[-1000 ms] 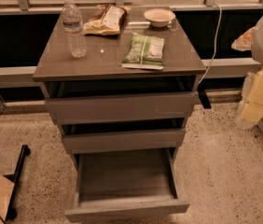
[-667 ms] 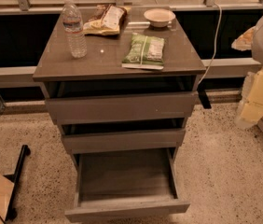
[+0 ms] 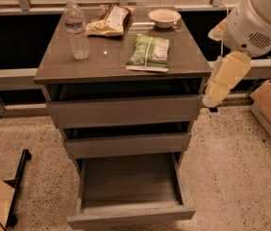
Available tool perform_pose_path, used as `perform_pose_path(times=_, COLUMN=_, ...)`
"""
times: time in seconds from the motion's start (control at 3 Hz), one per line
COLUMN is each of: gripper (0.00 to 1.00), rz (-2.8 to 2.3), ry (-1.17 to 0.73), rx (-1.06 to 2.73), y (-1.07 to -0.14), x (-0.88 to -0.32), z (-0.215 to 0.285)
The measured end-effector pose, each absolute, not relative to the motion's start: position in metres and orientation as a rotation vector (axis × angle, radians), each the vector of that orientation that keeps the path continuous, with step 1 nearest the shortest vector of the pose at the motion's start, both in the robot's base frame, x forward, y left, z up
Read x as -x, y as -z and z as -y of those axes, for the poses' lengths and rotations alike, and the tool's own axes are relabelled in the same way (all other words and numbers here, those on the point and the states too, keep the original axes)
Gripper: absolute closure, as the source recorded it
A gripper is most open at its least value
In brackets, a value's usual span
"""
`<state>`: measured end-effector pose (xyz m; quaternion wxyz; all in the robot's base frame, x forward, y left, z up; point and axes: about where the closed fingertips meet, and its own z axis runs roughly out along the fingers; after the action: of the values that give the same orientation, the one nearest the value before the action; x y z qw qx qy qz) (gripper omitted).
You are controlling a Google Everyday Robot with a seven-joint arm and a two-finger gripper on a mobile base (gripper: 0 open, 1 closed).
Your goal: Place water bottle into bottom drawer
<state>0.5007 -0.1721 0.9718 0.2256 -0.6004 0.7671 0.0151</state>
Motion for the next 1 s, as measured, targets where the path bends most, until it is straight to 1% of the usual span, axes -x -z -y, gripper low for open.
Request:
perform_pose_path(times=0.33, gripper=0.00, rz=-2.036, ry=-0.109, rx=1.615, y=-0.977, x=-0.538, z=0.148)
perform_pose_path(times=0.67, gripper=0.00, rz=-1.944, ry=-0.135, rx=1.622, y=-0.993, x=-0.571, z=0.118)
perform_pose_path(times=1.0, gripper=0.00, rz=-1.951, ry=-0.145, rx=1.628, y=-0.991, x=-0.567, z=0.119)
